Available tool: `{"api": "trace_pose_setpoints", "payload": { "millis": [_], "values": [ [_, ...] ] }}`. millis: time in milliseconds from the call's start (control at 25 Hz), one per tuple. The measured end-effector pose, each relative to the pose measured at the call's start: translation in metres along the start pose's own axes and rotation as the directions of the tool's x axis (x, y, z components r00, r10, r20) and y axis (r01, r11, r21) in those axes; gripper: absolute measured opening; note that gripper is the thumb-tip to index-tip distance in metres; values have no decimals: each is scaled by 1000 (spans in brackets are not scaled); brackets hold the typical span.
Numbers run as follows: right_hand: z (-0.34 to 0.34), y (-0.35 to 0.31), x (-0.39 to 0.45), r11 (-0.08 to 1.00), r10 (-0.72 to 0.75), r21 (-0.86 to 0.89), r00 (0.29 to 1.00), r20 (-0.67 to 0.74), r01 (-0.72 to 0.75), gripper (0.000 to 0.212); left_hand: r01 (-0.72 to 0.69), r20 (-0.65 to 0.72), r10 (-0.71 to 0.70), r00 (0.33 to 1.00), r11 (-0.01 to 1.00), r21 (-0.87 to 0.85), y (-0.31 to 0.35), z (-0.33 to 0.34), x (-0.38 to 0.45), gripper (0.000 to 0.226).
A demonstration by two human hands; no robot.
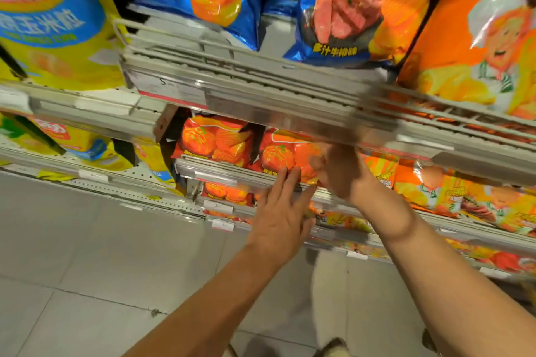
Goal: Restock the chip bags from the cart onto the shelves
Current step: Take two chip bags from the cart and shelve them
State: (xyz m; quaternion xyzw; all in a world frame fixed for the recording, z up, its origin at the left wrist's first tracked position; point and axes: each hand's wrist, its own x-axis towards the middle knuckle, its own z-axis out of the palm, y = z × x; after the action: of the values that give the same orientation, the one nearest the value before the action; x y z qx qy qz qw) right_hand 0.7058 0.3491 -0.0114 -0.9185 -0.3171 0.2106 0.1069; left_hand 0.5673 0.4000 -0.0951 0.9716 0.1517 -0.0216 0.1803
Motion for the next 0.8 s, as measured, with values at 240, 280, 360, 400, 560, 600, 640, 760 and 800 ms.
{"api": "trace_pose_setpoints", "payload": {
  "millis": [240,280,360,400,560,600,640,760,800],
  "values": [
    [-26,31,-83,950,-223,147,927,-302,276,40,1,86,4,996,998,-55,36,-39,-28,63],
    [-34,47,-103,944,-245,147,925,-289,296,51,-13,66,20,998,994,-107,51,-42,-37,62],
    [-54,96,-146,941,-190,221,941,-278,256,62,-76,16,82,997,972,-222,96,-46,-50,58],
    [-64,125,-168,943,-127,263,949,-288,206,62,-118,10,124,992,963,-243,121,-45,-52,56],
    [-106,245,-277,906,204,416,945,-257,-82,67,-285,10,303,953,907,-311,250,-36,-38,51],
    [-117,275,-303,885,268,449,924,-273,-124,67,-312,7,331,944,896,-316,285,-34,-32,51],
    [-128,305,-329,870,327,465,896,-299,-163,67,-346,2,365,931,885,-310,322,-32,-23,52],
    [-157,385,-406,798,510,537,782,-360,-273,66,-459,-11,487,873,815,-354,432,-21,-3,52],
    [-165,408,-428,767,558,571,742,-371,-292,67,-504,4,538,843,792,-343,467,-15,2,50]
  ]
}}
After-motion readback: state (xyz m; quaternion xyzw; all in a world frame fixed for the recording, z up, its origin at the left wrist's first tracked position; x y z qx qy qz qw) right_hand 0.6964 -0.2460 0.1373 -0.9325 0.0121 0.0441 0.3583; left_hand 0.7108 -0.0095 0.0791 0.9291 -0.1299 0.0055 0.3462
